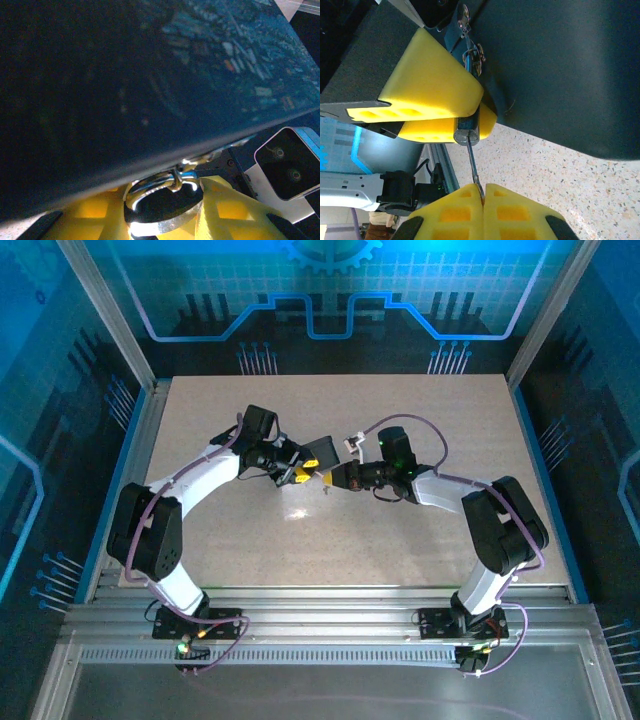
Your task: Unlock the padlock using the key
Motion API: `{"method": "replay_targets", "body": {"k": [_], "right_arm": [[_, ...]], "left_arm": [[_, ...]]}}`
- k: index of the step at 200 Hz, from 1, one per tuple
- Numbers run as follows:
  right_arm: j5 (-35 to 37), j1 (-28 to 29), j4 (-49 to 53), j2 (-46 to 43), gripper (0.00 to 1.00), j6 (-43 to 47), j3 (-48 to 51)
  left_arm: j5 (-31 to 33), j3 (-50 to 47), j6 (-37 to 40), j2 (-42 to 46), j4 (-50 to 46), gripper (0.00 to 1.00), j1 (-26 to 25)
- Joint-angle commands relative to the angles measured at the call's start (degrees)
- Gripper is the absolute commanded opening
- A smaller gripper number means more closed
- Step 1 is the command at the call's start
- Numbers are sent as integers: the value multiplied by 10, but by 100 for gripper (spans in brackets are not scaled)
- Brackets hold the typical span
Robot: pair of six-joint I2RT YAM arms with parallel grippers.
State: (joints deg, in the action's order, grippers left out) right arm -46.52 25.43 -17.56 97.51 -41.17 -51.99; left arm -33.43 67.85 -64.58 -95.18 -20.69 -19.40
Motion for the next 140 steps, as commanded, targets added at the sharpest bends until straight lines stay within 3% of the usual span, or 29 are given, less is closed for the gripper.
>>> {"method": "replay_targets", "body": {"k": [1, 140], "right_arm": [[6, 1, -10, 7, 0, -5, -27], [125, 45, 11, -35, 0, 40, -26]], "left_arm": [[-13, 10, -1, 18, 6, 0, -9], [-9, 26, 6, 10, -16, 0, -12]]}}
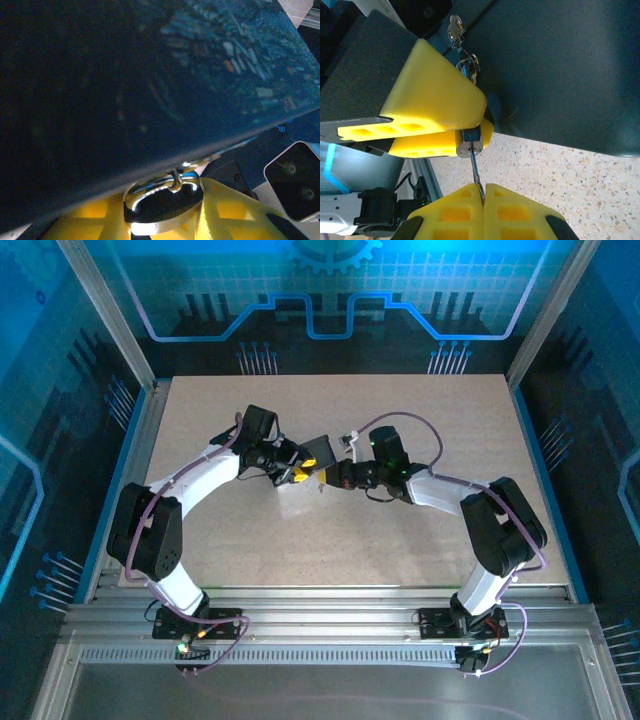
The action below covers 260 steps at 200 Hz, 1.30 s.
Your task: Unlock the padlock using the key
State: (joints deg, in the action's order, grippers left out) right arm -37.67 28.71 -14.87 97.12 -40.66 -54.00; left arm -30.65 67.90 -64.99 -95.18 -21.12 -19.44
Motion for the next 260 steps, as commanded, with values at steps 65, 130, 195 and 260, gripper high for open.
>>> {"method": "replay_targets", "body": {"k": [65, 130, 195, 260], "right_arm": [[24, 35, -63, -13, 0, 25, -31], [20, 52, -128, -2, 5, -5, -48], [15, 22, -94, -57, 34, 15, 14], [7, -1, -54, -89, 24, 19, 51]], "left_arm": [[-49, 22, -3, 7, 5, 0, -21], [-50, 12, -9, 10, 8, 0, -25], [-30, -8, -31, 25, 18, 0, 5], [-29, -2, -33, 21, 22, 0, 9]]}}
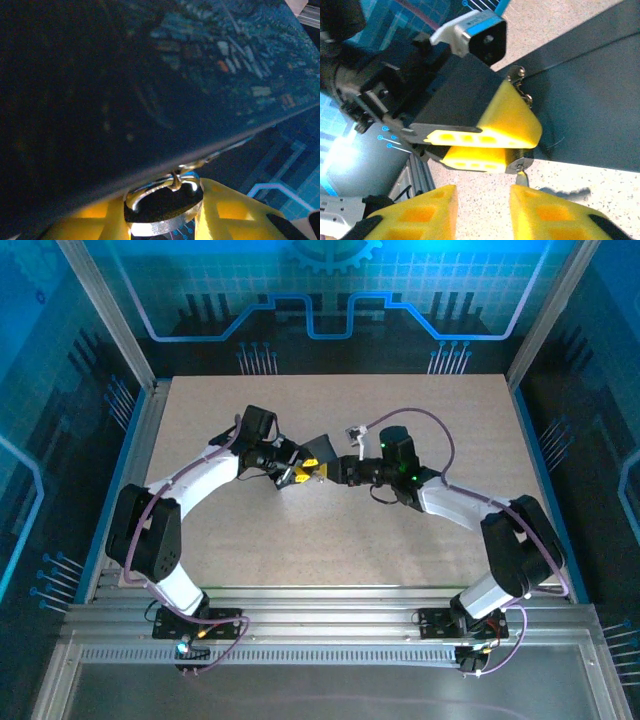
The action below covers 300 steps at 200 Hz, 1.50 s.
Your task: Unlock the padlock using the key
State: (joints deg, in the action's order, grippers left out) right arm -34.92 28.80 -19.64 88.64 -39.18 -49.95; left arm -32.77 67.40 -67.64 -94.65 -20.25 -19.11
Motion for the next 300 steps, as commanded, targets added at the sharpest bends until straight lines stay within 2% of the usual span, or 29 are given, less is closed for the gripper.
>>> {"method": "replay_targets", "body": {"k": [1, 89, 163, 234, 267, 291, 300], "right_arm": [[-21, -1, -6, -3, 24, 4, 10], [-22, 7, -14, 44, 23, -6, 1], [-30, 8, -46, 76, 7, -30, -22], [-36, 14, -60, 98, 0, -42, -52], [-40, 14, -59, 97, 0, -43, -52], [-30, -1, -7, 59, 12, 2, -34], [-23, -9, 23, 37, 21, 28, -27]], "left_arm": [[-8, 3, -7, 16, 14, 0, 6], [-9, 2, -8, 21, 16, 0, 6], [-11, -1, -9, 25, 17, 0, -1], [-16, -7, -25, 21, 31, 0, -19], [-12, -5, -31, 22, 29, 0, -18], [-1, 4, -16, 23, 5, 0, -9], [-1, 7, -12, 21, -2, 0, -6]]}}
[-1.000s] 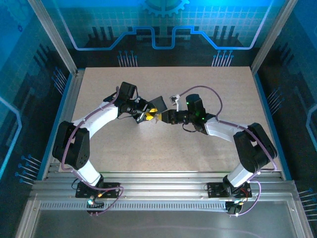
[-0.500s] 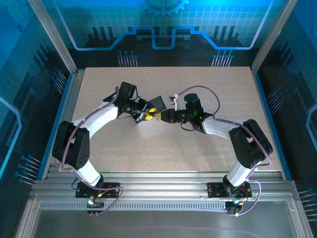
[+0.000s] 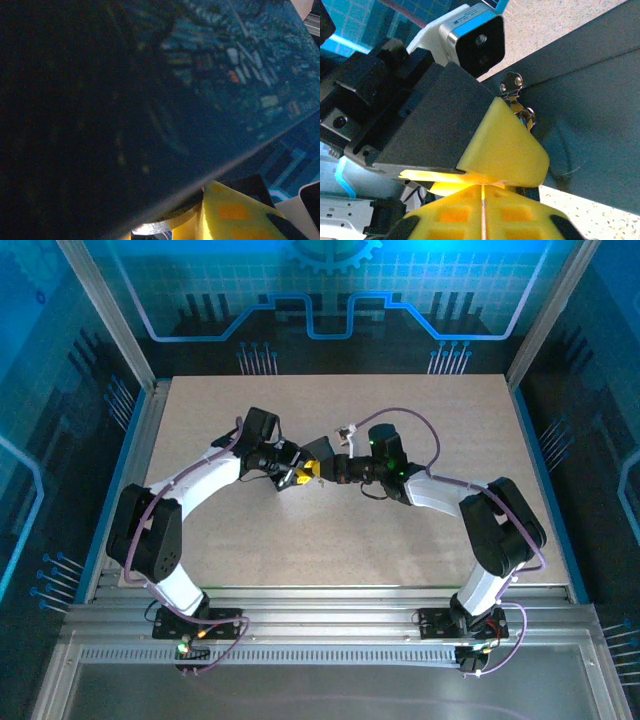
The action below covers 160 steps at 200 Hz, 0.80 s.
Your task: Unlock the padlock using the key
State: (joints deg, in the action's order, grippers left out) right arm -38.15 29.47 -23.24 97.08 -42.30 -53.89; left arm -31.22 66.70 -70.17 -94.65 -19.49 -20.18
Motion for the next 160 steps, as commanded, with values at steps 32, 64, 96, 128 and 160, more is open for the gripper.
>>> {"method": "replay_targets", "body": {"k": [32, 64, 96, 128, 160], "right_arm": [[79, -28, 216, -142, 39, 244, 13], [200, -10, 279, -178, 42, 469, 21], [242, 32, 55, -219, 34, 649, 146], [319, 79, -1, -196, 28, 749, 149], [382, 114, -86, -151, 29, 803, 156]], "left_arm": [[-24, 29, 30, 10, -46, 0, 5], [-42, 58, 46, -8, -103, 0, 5], [-45, 79, 57, -16, -140, 0, 5], [-45, 81, 57, -16, -151, 0, 5], [-42, 75, 59, -14, -156, 0, 5]]}}
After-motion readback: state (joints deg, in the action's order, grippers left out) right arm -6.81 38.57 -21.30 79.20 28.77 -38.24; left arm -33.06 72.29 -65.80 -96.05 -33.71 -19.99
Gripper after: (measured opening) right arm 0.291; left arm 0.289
